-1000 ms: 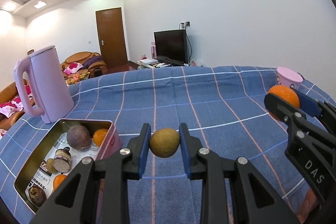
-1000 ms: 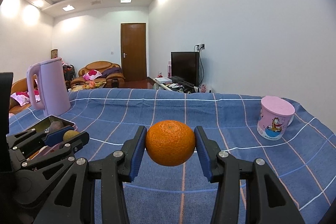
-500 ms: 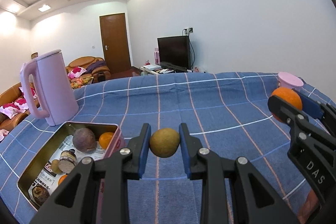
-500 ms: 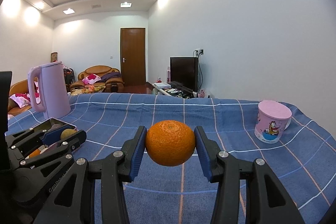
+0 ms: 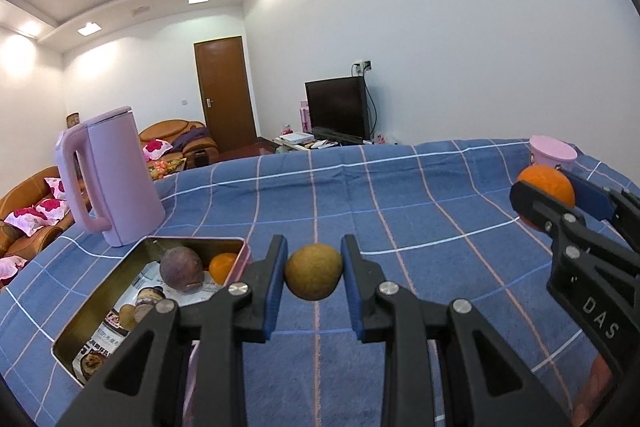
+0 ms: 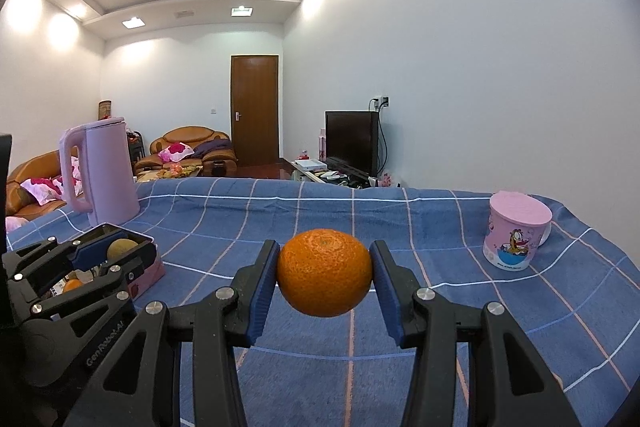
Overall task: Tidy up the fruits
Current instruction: 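Lift the yellow-brown fruit with the left tool while the right tool holds the orange, then carry the yellow-brown fruit with the left tool while the right carries the orange over the tin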
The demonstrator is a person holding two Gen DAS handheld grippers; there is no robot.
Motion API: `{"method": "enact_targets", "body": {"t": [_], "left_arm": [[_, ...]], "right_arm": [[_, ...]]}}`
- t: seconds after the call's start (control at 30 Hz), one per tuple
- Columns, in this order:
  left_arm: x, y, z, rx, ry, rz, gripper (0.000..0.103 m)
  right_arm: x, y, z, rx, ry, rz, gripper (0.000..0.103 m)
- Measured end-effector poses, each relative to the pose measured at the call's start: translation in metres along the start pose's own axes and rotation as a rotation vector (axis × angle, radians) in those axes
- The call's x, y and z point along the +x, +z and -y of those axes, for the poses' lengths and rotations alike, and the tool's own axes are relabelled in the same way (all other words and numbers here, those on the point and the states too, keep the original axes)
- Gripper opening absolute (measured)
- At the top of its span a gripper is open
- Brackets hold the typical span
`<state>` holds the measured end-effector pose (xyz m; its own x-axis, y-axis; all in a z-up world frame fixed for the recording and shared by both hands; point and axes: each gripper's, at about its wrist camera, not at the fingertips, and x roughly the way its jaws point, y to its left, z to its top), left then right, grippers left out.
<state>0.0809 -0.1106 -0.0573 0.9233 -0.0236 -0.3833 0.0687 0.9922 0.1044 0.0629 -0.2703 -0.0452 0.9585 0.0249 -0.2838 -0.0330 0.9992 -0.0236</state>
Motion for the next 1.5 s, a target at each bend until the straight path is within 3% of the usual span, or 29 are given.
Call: {"method": "enact_targets", "body": {"t": [0.5,1.5], "left_arm": [[-0.007,-0.009,-0.037,-0.042,0.026,-0.038,0.029],[-0.015,-0.012,-0.133,-0.129,0.177,-0.068,0.029]], "right_arm": [[-0.010,-0.002,-0.028,-0.025,0.064,0.001,0.048],[0.008,0.015,-0.119,-0.080,0.245,-0.006,0.048]]}}
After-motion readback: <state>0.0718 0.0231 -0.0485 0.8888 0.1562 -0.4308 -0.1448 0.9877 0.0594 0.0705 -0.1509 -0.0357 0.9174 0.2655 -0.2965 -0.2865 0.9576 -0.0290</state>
